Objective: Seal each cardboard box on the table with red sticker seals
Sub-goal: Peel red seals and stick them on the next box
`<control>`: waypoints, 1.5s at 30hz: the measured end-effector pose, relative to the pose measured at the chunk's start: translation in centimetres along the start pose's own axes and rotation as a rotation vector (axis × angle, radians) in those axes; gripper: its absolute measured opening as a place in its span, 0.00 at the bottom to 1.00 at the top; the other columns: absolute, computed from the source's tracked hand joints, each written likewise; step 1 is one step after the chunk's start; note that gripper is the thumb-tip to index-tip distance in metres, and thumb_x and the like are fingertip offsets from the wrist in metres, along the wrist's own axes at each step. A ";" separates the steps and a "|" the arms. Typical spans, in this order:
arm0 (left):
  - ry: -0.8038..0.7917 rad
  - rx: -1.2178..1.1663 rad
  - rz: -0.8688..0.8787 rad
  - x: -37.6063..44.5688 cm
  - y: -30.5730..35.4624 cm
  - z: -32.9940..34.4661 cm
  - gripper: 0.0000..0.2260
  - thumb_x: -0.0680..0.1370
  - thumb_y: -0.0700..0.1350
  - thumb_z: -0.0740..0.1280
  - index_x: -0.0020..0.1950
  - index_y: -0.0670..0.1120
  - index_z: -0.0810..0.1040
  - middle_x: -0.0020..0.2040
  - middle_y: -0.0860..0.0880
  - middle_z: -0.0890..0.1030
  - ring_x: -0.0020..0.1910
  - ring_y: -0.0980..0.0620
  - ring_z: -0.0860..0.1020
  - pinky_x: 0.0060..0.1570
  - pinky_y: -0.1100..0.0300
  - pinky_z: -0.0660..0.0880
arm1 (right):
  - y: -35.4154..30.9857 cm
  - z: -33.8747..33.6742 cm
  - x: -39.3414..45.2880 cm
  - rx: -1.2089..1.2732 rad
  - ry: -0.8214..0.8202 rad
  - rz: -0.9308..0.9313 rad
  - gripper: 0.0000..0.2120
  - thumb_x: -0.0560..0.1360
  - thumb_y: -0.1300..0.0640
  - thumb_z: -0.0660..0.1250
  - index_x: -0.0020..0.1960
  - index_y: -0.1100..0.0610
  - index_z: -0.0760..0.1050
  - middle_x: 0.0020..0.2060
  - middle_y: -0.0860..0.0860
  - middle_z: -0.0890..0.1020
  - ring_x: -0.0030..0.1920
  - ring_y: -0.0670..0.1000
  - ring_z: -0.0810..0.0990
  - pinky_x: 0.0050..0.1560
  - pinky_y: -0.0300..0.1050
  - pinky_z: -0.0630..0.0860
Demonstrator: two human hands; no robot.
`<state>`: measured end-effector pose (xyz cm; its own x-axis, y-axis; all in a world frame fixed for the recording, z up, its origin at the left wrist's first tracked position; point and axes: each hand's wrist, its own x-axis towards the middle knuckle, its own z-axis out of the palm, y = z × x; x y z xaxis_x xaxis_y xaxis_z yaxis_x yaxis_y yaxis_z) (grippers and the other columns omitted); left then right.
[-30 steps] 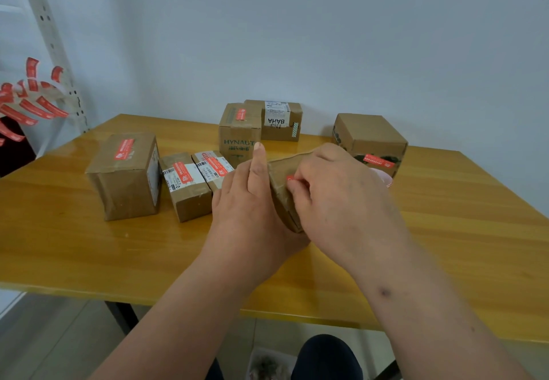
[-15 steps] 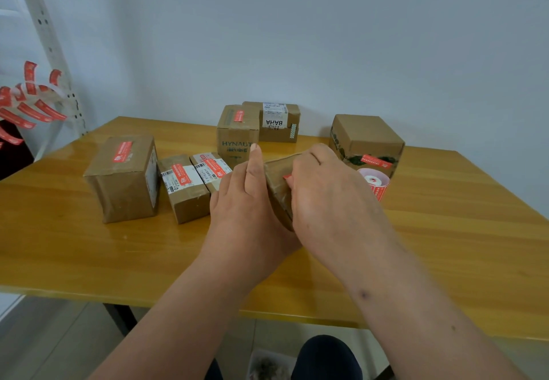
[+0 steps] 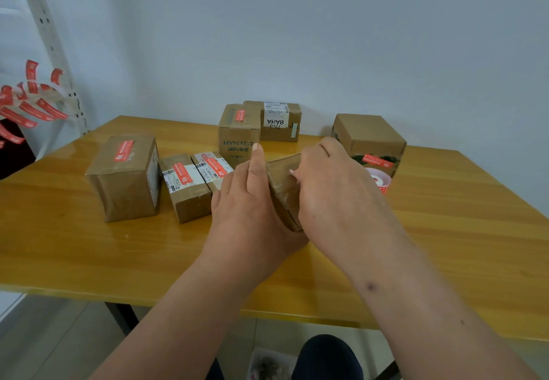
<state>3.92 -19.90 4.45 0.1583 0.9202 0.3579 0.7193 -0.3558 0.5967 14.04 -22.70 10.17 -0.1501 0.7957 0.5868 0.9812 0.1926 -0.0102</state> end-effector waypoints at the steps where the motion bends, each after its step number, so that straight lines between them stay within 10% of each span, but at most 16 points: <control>1: 0.006 0.001 0.006 -0.1 -0.1 0.0 0.58 0.65 0.64 0.73 0.77 0.52 0.33 0.75 0.55 0.54 0.74 0.55 0.50 0.74 0.55 0.47 | 0.3 0.7 0.1 -0.025 -0.025 0.016 0.15 0.68 0.70 0.66 0.37 0.54 0.64 0.36 0.50 0.69 0.36 0.47 0.63 0.27 0.32 0.49; 45: 0.045 0.050 0.016 0.0 -0.5 0.3 0.60 0.62 0.68 0.72 0.76 0.52 0.32 0.76 0.53 0.54 0.75 0.53 0.50 0.74 0.54 0.46 | 1.8 0.6 -2.3 0.348 0.091 0.131 0.14 0.82 0.50 0.50 0.47 0.49 0.72 0.42 0.44 0.74 0.42 0.41 0.72 0.40 0.29 0.66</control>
<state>3.77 -19.64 3.92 0.1403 0.9059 0.3996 0.7499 -0.3608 0.5545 16.10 -23.81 8.36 0.0007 0.7754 0.6314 0.8891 0.2885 -0.3554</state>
